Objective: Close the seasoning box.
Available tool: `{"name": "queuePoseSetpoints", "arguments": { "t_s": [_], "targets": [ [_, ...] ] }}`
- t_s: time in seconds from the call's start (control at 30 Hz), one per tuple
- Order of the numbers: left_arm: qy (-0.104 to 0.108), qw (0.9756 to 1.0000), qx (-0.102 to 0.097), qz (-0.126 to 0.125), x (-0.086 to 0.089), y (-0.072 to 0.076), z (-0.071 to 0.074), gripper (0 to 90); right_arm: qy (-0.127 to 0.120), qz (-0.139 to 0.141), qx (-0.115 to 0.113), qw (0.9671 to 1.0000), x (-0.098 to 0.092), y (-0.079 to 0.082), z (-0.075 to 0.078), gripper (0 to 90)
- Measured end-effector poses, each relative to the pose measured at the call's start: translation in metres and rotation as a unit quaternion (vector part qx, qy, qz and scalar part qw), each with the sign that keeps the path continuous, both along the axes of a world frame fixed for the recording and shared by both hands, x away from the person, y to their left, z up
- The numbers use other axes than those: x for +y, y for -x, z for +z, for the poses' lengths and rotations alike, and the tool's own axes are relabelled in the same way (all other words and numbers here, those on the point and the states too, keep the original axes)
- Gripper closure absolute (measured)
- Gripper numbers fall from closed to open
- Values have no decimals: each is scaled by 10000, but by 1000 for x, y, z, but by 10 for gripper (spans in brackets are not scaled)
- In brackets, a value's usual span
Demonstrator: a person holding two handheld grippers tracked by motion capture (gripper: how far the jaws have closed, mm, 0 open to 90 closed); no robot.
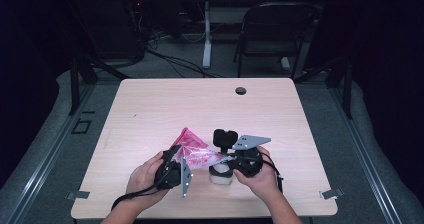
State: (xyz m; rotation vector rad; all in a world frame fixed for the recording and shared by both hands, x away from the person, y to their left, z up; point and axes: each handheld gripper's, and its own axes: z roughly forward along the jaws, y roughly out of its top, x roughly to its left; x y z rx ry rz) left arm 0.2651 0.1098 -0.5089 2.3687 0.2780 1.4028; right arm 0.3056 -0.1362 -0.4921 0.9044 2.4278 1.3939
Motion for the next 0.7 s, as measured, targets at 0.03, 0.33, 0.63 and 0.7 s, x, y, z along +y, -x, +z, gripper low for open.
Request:
{"name": "queuePoseSetpoints", "arguments": {
  "t_s": [0.03, 0.33, 0.63, 0.7],
  "targets": [
    [39, 10000, 16, 0, 0, 0, -2, 664, 16, 2, -9, 10000, 0, 0, 1, 897],
    [470, 9981, 408, -7, 5, 0, -14, 665, 111, -8, -70, 9999, 5, 2, 3, 898],
    [811, 9938, 757, -13, 9, 2, -25, 662, 213, -25, -86, 9997, 11, 4, 7, 899],
    [953, 9920, 822, -14, 11, 1, -27, 658, 266, 14, -66, 9996, 12, 4, 8, 899]
  ]
}}
